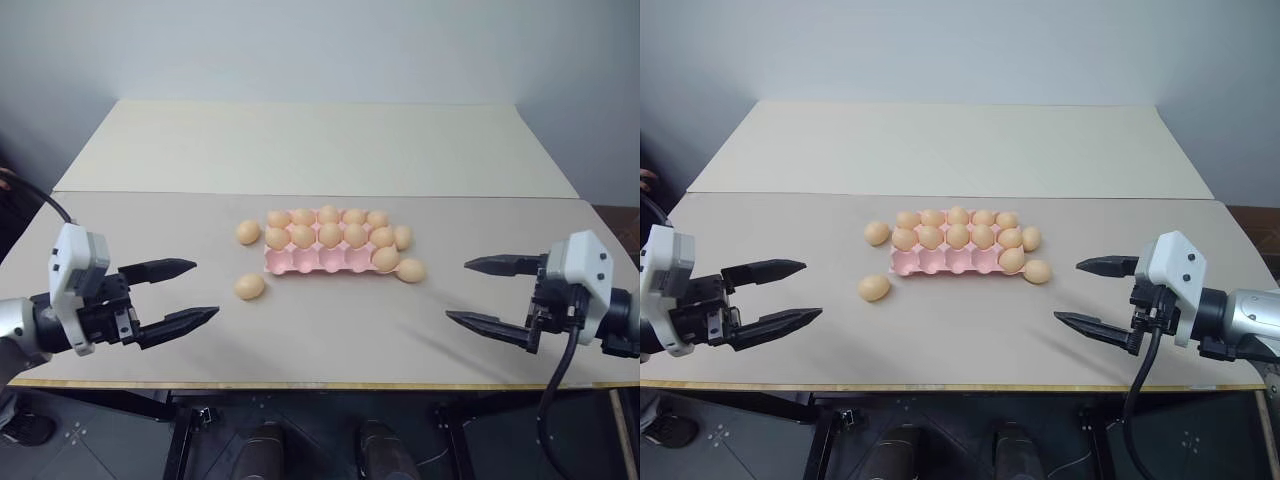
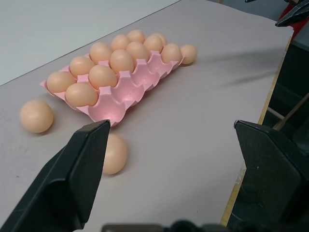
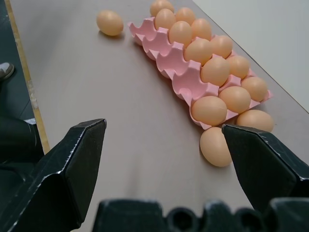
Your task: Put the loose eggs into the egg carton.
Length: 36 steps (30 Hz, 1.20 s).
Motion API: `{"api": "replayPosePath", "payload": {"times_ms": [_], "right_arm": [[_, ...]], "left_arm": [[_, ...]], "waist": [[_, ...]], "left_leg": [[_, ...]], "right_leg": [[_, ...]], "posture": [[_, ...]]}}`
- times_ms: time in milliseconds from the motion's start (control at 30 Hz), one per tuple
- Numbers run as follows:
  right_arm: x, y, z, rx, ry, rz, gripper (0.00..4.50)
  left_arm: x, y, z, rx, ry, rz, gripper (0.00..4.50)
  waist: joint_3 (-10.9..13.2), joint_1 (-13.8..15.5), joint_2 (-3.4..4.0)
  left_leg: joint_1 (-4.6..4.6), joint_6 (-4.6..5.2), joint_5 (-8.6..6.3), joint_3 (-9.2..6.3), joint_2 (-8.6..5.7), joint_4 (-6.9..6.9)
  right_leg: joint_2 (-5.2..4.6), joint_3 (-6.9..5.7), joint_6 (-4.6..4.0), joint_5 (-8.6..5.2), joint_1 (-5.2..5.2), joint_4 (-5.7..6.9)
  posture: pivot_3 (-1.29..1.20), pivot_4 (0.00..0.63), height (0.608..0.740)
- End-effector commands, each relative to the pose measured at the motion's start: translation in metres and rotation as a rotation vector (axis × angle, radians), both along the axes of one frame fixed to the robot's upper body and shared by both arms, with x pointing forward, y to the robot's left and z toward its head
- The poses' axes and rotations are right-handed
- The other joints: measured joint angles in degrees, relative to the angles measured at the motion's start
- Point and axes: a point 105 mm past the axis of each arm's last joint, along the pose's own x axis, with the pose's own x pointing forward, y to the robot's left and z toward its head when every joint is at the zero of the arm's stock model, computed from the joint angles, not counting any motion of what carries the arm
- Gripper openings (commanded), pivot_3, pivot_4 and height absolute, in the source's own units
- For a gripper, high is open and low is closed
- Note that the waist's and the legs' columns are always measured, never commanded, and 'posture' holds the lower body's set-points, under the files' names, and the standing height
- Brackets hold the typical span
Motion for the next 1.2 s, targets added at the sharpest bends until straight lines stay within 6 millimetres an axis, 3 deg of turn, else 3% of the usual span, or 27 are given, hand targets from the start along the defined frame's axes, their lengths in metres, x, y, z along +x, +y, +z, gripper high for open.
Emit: {"api": "replayPosePath", "payload": {"times_ms": [33,300,567,700,900,1200], "right_arm": [[-0.005,0.001,0.01,-0.005,-0.042,0.017,4.5],[-0.005,-0.001,0.009,-0.004,-0.048,0.001,4.5],[0.016,-0.014,0.003,-0.025,-0.045,-0.092,4.5],[0.027,-0.011,0.002,-0.057,-0.051,-0.081,4.5],[0.05,0.005,-0.01,-0.099,-0.063,-0.046,4.5],[0.104,0.025,-0.048,-0.176,-0.068,-0.077,4.5]], "left_arm": [[0.003,0.002,0.004,0.054,-0.028,0.015,4.48],[0.003,0.003,0.018,0.032,-0.051,-0.008,4.48],[0.011,-0.002,0.013,0.059,-0.087,-0.047,4.48],[0.008,-0.002,0.016,0.042,-0.075,-0.064,4.48],[0.006,-0.002,0.014,0.063,-0.059,-0.082,4.48],[0.006,-0.009,0.012,0.068,-0.054,-0.107,4.48]], "waist": [[0.0,0.0,0.0],[0.0,-0.1,0.01],[0.0,-0.1,0.01],[0.0,-0.4,0.02],[0.0,-0.5,0.02],[0.0,-0.8,0.05]], "left_leg": [[0.0,0.0,0.0,0.0,0.0,0.0],[0.0,0.0,0.0,0.0,0.0,0.0],[0.01,0.0,0.0,0.01,-0.01,0.0],[-0.02,0.0,0.0,0.01,0.0,-0.01],[0.0,0.0,0.0,0.01,0.0,-0.01],[-0.14,0.0,0.0,-0.01,0.0,0.0]], "right_leg": [[0.0,0.0,0.0,0.0,0.0,0.0],[0.01,0.0,0.0,0.0,0.0,0.0],[0.0,0.0,0.0,0.0,0.01,0.0],[0.01,0.01,0.0,0.01,-0.04,0.01],[0.01,0.01,0.0,0.01,-0.04,0.02],[0.01,0.0,-0.01,0.02,-0.22,0.07]], "posture": [[0.0,0.15,0.74],[0.0,0.15,0.74],[0.0,0.15,0.74],[0.0,0.15,0.74],[0.0,0.15,0.74],[0.0,0.15,0.74]]}}
